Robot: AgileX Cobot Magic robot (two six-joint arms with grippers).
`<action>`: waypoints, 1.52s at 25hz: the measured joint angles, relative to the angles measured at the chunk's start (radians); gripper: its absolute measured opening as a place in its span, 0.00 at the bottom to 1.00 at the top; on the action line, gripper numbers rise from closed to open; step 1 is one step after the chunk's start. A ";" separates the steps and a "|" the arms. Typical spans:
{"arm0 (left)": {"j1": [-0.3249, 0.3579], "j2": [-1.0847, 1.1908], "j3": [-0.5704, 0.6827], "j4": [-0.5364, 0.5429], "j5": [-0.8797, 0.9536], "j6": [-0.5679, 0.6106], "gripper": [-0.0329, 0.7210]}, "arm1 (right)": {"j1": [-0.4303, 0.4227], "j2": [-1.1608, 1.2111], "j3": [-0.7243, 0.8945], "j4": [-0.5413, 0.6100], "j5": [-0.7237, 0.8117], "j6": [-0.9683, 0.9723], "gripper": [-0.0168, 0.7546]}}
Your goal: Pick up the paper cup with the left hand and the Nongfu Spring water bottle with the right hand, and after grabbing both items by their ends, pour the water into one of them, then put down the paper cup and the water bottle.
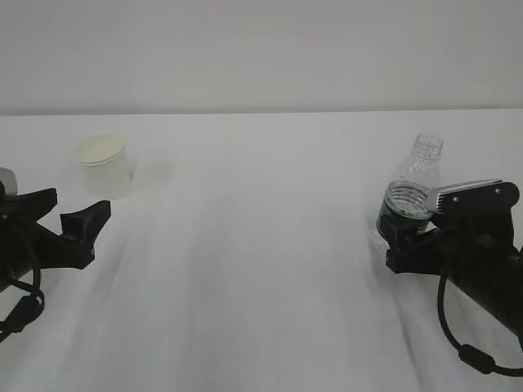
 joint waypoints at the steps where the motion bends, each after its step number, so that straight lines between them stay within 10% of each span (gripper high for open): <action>1: 0.000 0.002 0.000 0.000 0.000 0.000 0.82 | 0.000 0.002 -0.006 -0.007 0.002 0.000 0.80; 38: 0.000 0.013 -0.001 -0.003 0.000 0.003 0.82 | 0.000 0.111 -0.143 0.009 0.018 0.000 0.79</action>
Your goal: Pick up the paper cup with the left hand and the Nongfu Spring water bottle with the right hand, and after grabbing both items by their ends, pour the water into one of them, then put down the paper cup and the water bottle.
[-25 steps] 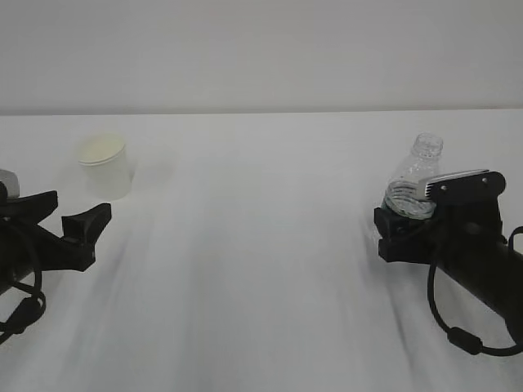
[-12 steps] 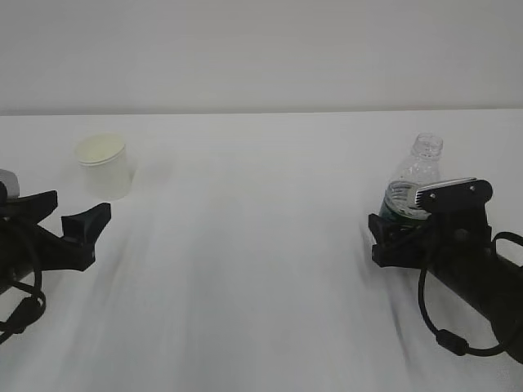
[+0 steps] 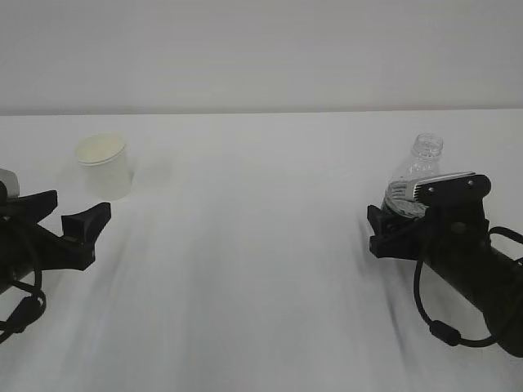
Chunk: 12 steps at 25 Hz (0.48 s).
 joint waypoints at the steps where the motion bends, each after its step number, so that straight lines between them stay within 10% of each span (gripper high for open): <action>1: 0.000 0.000 0.000 0.000 0.000 0.000 0.82 | 0.000 0.000 -0.003 0.003 0.000 0.000 0.79; 12: 0.000 0.000 0.000 -0.004 0.000 0.014 0.82 | 0.000 0.000 -0.035 0.006 0.011 0.000 0.79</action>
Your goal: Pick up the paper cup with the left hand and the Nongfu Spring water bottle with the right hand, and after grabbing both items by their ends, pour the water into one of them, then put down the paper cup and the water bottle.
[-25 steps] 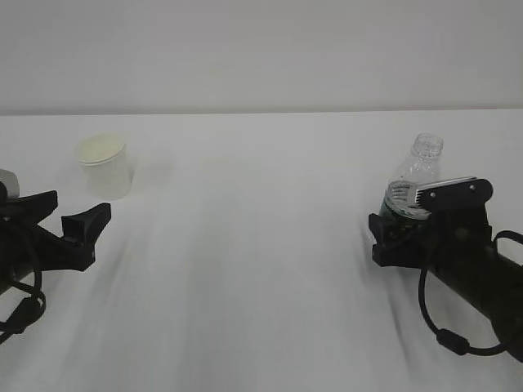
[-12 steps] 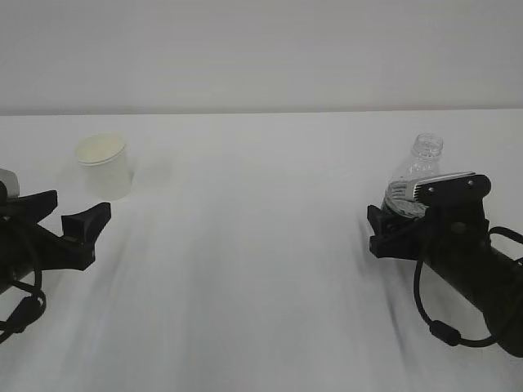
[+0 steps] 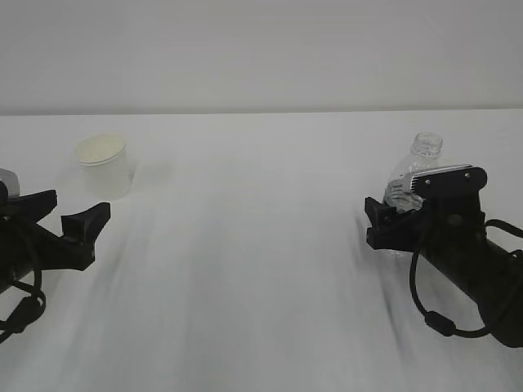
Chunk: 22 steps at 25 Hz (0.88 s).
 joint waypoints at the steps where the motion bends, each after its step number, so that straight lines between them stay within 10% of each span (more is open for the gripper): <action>1: 0.000 0.000 0.000 0.000 0.000 0.000 0.82 | 0.000 0.000 0.000 0.002 0.000 0.000 0.79; 22: 0.000 0.000 -0.001 -0.012 0.000 0.000 0.82 | 0.000 0.001 0.000 0.005 -0.002 -0.002 0.67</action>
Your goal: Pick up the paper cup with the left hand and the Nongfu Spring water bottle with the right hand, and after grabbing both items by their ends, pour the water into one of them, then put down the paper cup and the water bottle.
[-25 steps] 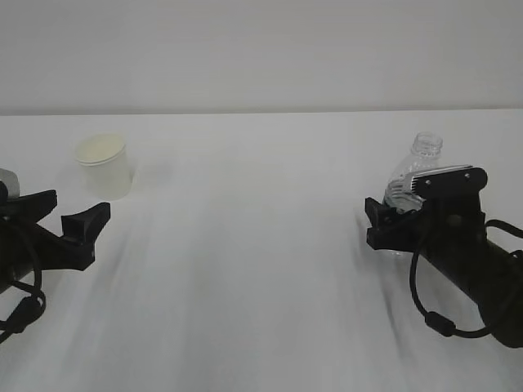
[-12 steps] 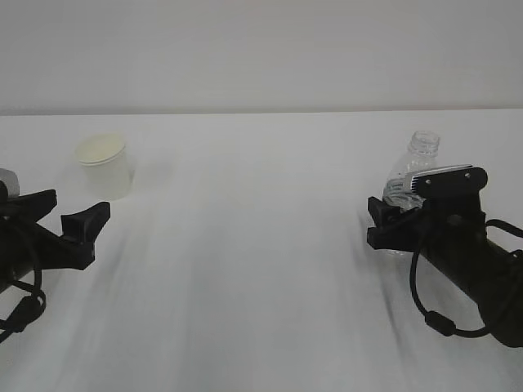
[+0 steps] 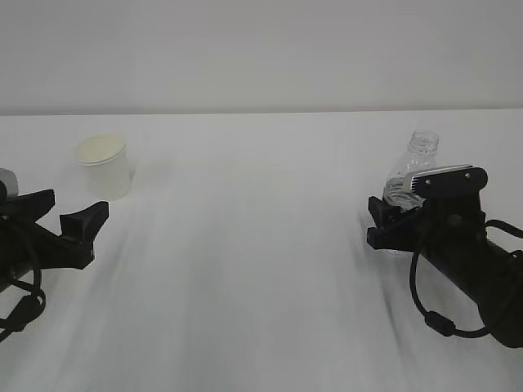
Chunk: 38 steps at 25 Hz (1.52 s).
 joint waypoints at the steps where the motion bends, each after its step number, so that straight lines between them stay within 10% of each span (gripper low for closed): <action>1: 0.000 0.000 0.000 -0.002 0.000 0.000 0.82 | 0.000 0.000 0.000 0.000 0.000 0.000 0.67; 38: 0.000 0.152 -0.111 -0.098 0.000 0.000 0.82 | 0.003 -0.245 0.008 -0.055 0.121 -0.017 0.67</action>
